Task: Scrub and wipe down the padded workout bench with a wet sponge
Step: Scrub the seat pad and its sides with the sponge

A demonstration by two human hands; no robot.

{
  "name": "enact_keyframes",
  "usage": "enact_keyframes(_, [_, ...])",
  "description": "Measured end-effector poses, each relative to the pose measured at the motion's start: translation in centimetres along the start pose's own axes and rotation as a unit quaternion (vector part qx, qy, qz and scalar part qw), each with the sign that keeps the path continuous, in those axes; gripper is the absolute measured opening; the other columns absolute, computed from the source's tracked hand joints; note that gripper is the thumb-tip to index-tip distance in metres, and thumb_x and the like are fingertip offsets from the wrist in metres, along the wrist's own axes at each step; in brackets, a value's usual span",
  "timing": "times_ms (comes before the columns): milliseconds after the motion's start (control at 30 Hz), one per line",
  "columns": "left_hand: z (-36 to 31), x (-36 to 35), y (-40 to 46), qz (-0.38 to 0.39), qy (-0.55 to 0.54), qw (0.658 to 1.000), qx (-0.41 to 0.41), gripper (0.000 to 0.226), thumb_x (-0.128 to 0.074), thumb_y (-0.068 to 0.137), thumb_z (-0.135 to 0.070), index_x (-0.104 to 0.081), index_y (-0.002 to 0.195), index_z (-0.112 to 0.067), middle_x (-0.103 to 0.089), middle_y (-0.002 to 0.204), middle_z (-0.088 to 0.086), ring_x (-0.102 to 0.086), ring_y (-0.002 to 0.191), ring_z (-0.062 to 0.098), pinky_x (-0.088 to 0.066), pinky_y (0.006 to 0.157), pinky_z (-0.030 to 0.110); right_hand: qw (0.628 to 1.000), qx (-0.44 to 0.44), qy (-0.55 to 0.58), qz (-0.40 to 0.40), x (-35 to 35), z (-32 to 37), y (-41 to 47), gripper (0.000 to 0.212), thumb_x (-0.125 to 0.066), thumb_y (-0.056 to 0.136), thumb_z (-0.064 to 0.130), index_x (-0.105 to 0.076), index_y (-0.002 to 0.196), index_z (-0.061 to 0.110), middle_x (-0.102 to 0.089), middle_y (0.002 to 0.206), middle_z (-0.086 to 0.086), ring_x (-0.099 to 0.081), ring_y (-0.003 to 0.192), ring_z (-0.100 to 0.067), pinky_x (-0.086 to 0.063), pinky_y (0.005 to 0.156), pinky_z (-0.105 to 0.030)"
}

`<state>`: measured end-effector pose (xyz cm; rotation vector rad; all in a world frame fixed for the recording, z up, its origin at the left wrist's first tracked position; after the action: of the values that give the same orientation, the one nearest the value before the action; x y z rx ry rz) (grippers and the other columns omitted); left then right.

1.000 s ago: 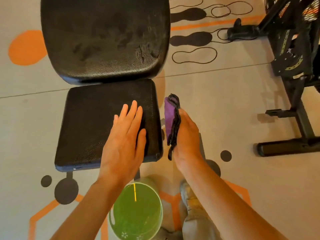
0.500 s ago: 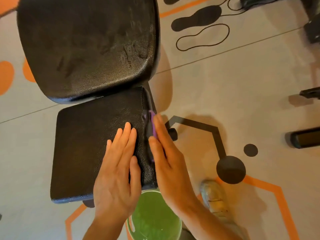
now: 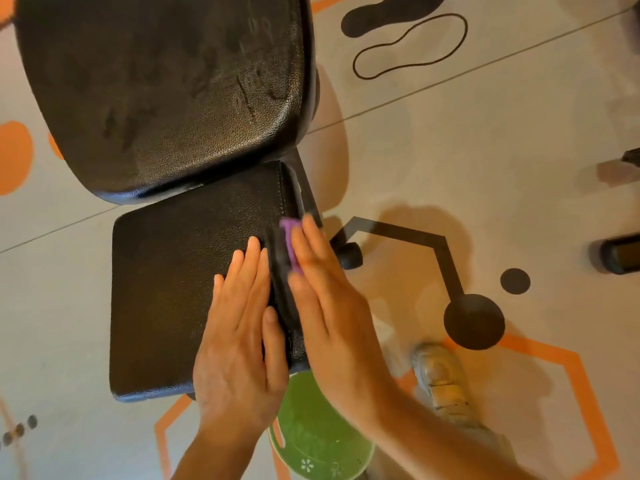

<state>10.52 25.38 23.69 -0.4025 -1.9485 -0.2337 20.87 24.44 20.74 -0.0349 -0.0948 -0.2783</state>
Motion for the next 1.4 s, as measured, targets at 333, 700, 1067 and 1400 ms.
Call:
enact_keyframes(333, [0.5,-0.1,-0.3,-0.019,-0.004,1.0,-0.003,0.048,-0.026,0.104,-0.024,-0.033,0.151,-0.015,-0.031,0.159,0.0,-0.024,0.15,0.015,-0.017,0.124,0.039,0.999,-0.028,0.017,0.022,-0.6,0.4,-6.4,0.051,-0.03,0.104,0.034,-0.03,0.145,0.004,-0.031,0.154,-0.007,-0.027,0.144,-0.016,-0.033,0.114,-0.042])
enact_keyframes(700, [0.4,-0.2,-0.4,-0.033,0.002,0.999,-0.007,0.048,-0.025,0.106,-0.025,-0.035,0.152,-0.014,-0.031,0.159,-0.002,-0.02,0.15,0.008,-0.02,0.124,0.041,0.996,-0.049,0.068,-0.03,0.7,1.2,-7.3,0.04,-0.037,0.104,0.014,-0.039,0.144,0.013,-0.041,0.149,-0.001,-0.037,0.137,-0.004,-0.03,0.111,-0.018])
enact_keyframes(1067, [-0.3,0.7,-0.5,-0.006,-0.036,0.996,-0.081,0.051,-0.021,0.105,-0.03,-0.028,0.153,-0.014,-0.022,0.162,-0.002,-0.013,0.152,0.01,-0.004,0.125,0.028,0.989,-0.069,0.098,-0.088,-0.1,0.9,-7.3,0.046,-0.038,0.1,0.018,-0.034,0.146,0.016,-0.045,0.144,0.011,-0.04,0.132,0.006,-0.036,0.103,-0.009])
enact_keyframes(1400, [10.0,5.6,-7.6,-0.087,0.054,0.994,-0.046,0.051,-0.017,0.107,-0.032,-0.021,0.155,-0.016,-0.019,0.164,0.001,-0.005,0.153,0.018,0.005,0.124,0.034,0.973,0.105,-0.191,-0.081,-1.4,1.6,-7.7,0.053,-0.028,0.102,0.031,-0.03,0.145,0.001,-0.024,0.157,-0.008,-0.008,0.146,-0.006,-0.018,0.12,-0.033])
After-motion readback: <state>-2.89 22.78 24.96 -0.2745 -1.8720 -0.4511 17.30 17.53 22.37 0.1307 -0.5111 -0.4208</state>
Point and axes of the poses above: each hand's wrist, its own y-axis towards the middle knuckle, its own x-axis out of the back of the hand, z = x × y, the point moved 8 cm from there along y, towards the middle knuckle
